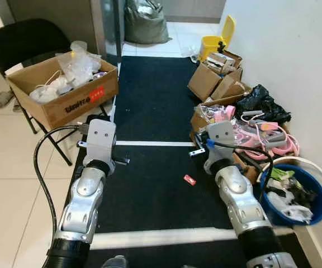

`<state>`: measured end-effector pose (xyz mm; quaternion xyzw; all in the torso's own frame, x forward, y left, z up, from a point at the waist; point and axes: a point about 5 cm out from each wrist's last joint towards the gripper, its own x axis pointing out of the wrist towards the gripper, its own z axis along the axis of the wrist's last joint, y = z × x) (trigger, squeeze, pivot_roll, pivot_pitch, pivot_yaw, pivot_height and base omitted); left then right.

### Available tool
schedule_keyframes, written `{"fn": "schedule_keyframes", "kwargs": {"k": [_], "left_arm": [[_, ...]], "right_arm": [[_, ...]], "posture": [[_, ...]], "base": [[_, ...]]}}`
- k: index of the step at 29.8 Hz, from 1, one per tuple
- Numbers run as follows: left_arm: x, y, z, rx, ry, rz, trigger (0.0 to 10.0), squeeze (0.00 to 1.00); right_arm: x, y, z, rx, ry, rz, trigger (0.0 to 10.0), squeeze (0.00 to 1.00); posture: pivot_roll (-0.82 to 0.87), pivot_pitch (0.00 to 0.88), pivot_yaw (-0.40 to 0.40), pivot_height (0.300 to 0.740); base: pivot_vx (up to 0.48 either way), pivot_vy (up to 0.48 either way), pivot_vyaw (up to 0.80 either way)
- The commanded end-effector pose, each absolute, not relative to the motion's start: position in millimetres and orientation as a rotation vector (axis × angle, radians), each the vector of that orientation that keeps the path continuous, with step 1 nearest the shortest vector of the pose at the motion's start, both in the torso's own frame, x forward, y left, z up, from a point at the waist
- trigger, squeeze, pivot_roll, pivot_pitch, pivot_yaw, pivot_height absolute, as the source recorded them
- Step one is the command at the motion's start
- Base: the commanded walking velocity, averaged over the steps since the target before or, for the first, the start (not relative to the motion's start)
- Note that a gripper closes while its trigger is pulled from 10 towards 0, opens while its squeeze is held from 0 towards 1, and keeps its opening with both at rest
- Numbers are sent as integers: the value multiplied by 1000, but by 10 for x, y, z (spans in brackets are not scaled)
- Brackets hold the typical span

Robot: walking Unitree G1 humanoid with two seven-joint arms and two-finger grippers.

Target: Picking trash to rubbish bin

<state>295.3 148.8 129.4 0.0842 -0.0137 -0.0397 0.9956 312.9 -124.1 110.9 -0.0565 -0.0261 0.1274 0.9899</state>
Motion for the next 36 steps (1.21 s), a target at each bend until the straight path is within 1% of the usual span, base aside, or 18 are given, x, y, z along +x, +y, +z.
{"fn": "schedule_keyframes", "kwargs": {"k": [1, 10, 14, 21, 29, 36], "left_arm": [[2948, 1503, 1279, 168, -15, -77, 10000, 0], [2957, 1504, 1281, 173, -11, -86, 10000, 0], [2975, 1497, 1293, 183, -7, -116, 10000, 0], [3048, 1508, 1345, 201, -8, -152, 10000, 0], [3058, 1534, 1356, 205, -9, -156, 10000, 0], [3037, 1568, 1333, 191, 2, -131, 10000, 0]], "right_arm": [[3125, -1263, 1056, -112, -24, 254, 10000, 0], [3123, -1285, 1030, -102, -7, 237, 10000, 0], [3107, -1308, 986, -86, 13, 206, 10000, 0], [3077, -1322, 942, -64, 27, 163, 10000, 0], [3069, -1301, 914, -58, 42, 154, 10000, 0], [3097, -1320, 912, -44, 50, 146, 10000, 0]], "posture": [[57, 68, -33, 740], [57, 70, -14, 740], [66, 72, 35, 740], [72, 75, 65, 740], [76, 77, 68, 740], [81, 77, 53, 740]], "base": [[349, 0, 0], [349, 0, 0], [350, 0, 0], [348, 0, 0], [347, 0, 0], [347, 0, 0]]}}
